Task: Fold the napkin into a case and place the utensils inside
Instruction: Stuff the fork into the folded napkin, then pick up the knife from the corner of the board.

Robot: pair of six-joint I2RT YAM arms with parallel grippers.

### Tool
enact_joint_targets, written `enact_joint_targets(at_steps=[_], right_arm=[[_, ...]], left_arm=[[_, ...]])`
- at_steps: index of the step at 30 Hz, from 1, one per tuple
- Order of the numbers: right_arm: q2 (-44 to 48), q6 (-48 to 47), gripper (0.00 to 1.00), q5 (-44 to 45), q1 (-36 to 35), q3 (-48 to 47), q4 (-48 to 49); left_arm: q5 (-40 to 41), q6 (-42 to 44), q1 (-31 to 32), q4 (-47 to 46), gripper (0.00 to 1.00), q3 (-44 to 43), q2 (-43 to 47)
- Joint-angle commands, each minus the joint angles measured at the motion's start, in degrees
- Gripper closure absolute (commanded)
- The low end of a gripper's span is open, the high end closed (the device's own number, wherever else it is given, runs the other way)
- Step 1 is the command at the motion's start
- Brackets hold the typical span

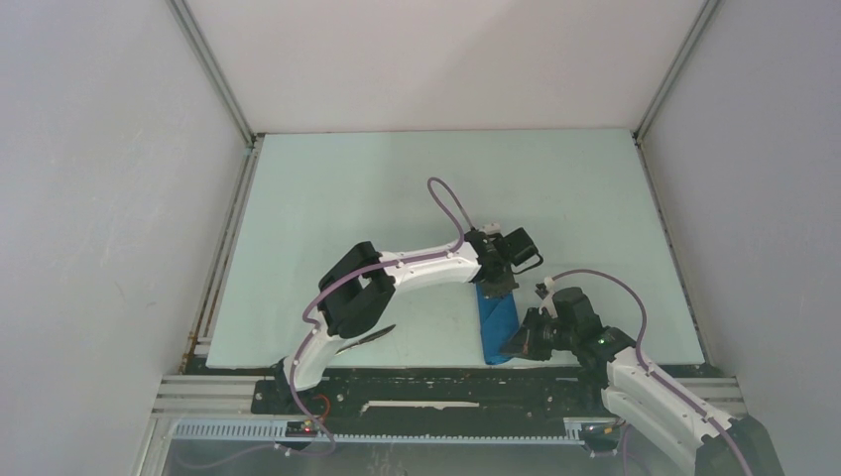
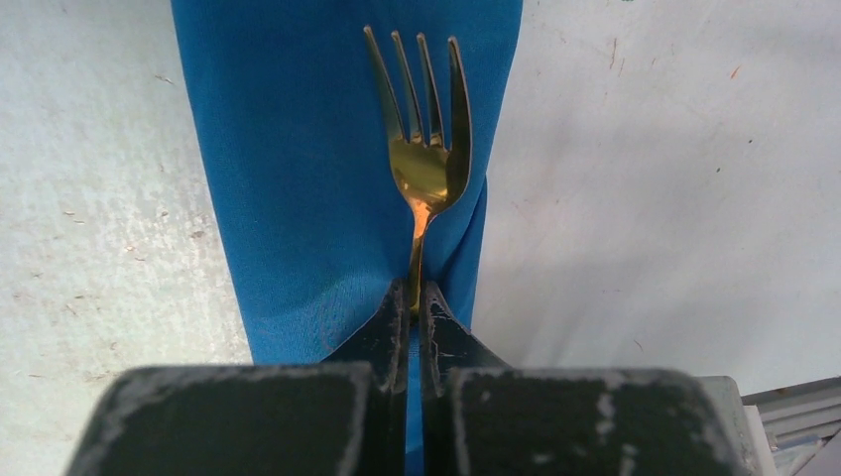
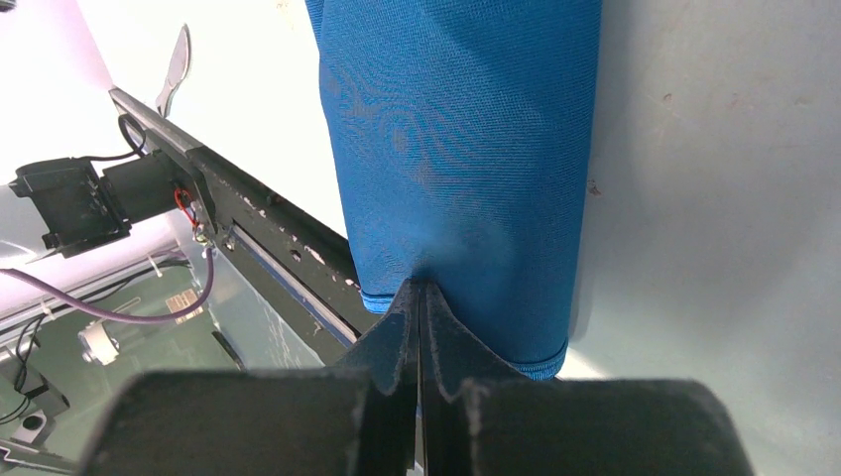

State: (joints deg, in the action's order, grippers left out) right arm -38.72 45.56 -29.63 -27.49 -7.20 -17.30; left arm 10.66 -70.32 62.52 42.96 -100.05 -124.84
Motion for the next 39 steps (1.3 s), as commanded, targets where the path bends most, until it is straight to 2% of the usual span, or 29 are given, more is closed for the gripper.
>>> enact_joint_targets(at_steps=[1, 7, 10, 13, 18, 23, 27, 30, 32, 33, 34, 36, 39], right_arm=[[0.13, 0.1, 1.0, 0.2, -0.38, 0.25, 1.35], [0.54, -0.17, 1.0, 0.15, -0.38, 0.34, 0.78], [0.76, -0.14, 1.0, 0.12, -0.38, 0.43, 1.02], [0.61, -0.21, 1.0, 0.06, -0.38, 0.3, 1.11], [0.6, -0.38, 1.0, -0.18, -0.39, 0.26, 1.22], [0.59, -0.71, 1.0, -0.39, -0.38, 0.0, 1.39], [0.48, -0.95, 1.0, -0.4, -0.42, -0.23, 1.52], [0.63, -1.12, 1.0, -0.84, -0.48, -0.37, 1.45], [1.08, -1.14, 1.0, -0.96, -0.57, -0.34, 1.48], [1.3, -1.23, 1.0, -1.1, -0.59, -0.28, 1.48], [1.48, -1.28, 1.0, -1.26, -0.61, -0.28, 1.49], [1.92, -1.34, 1.0, -1.46, -0.56, -0.4, 1.35], [2.66, -1.5, 1.0, -1.72, -0.55, -1.09, 0.55]], left_arm=[[-1.88, -1.39, 0.43, -3.64, 1.0, 1.15, 3.38], [-2.03, -1.3, 0.07, -5.25, 1.0, 2.89, 4.12], [-2.23, -1.25, -0.1, -5.23, 0.96, 3.0, 4.47], [-2.33, -0.97, -0.2, -5.21, 0.84, 2.89, 4.69], [0.51, 0.84, -0.78, -3.84, 0.55, 3.24, 7.62], [2.91, 4.65, -1.81, -1.67, 0.47, 4.94, 13.93], [7.26, 14.87, -2.24, -1.14, 0.37, 11.51, 25.78], [3.57, 33.3, -2.5, -6.15, 0.32, 22.76, 38.88], [2.59, 42.12, -2.96, -2.13, 0.28, 28.04, 46.38], [3.1, 43.2, -3.4, 2.17, 0.28, 29.88, 48.56], [3.54, 43.19, -3.95, 5.87, 0.27, 31.41, 50.1], [2.79, 40.66, -5.04, 12.29, 0.09, 34.86, 52.25], [1.59, 34.93, -5.33, 18.78, 0.0, 38.81, 51.21]])
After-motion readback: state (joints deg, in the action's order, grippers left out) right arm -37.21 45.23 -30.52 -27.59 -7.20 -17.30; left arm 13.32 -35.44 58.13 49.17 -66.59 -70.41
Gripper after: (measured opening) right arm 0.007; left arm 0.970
